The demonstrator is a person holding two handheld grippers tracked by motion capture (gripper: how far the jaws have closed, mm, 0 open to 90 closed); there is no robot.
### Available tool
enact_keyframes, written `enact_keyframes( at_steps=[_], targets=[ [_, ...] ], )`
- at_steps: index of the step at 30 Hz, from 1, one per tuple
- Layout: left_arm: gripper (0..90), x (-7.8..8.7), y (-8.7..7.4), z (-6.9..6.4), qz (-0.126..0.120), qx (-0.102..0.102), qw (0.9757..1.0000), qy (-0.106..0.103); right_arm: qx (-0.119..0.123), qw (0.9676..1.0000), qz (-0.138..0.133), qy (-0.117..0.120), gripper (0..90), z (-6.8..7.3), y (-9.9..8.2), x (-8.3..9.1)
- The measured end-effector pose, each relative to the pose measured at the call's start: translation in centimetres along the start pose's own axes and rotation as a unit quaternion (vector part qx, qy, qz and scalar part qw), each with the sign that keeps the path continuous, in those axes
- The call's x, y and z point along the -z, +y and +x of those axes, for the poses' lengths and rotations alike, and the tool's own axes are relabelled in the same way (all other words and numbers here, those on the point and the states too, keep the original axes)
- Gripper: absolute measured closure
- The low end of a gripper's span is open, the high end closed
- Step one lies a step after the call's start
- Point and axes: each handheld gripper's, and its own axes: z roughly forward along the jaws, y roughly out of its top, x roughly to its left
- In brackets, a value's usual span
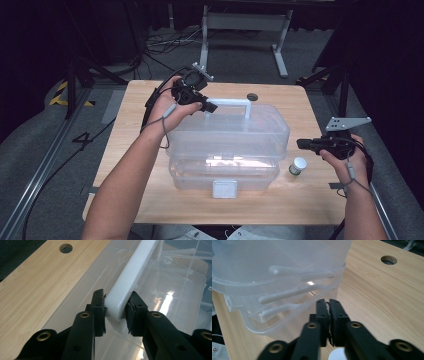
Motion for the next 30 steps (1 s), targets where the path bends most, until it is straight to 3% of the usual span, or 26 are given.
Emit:
enact_keyframes(
  at_steps=[8,10,14,18,22,30],
  targets=[
    [71.3,0.1,0.2,0.1,0.002,-0.001,1.0,0.005,0.034,0.9975,0.005,0.062,90.0,0.4,-0.1,-0.8],
    [71.3,0.1,0.2,0.1,0.002,-0.001,1.0,0.004,0.047,0.9946,0.001,0.093,90.0,0.7,-0.1,-1.2],
    [71.2,0.0,0.2,0.2,0.0,0.003,1.0,0.002,0.071,0.9889,-0.002,0.13,90.0,1.6,0.4,-1.7],
    [71.2,0.1,0.3,0.1,0.003,0.002,1.0,0.005,0.08,0.9869,0.008,0.14,90.0,2.1,0.5,-2.3],
    [71.2,0.1,0.2,-0.1,0.005,0.0,1.0,0.007,0.078,0.985,-0.005,0.154,90.0,2.3,0.7,-2.4],
    [71.4,0.3,0.3,-0.7,0.008,-0.011,0.9996,0.026,0.074,0.9858,-0.015,0.15,90.0,2.4,0.8,-2.2]
  ],
)
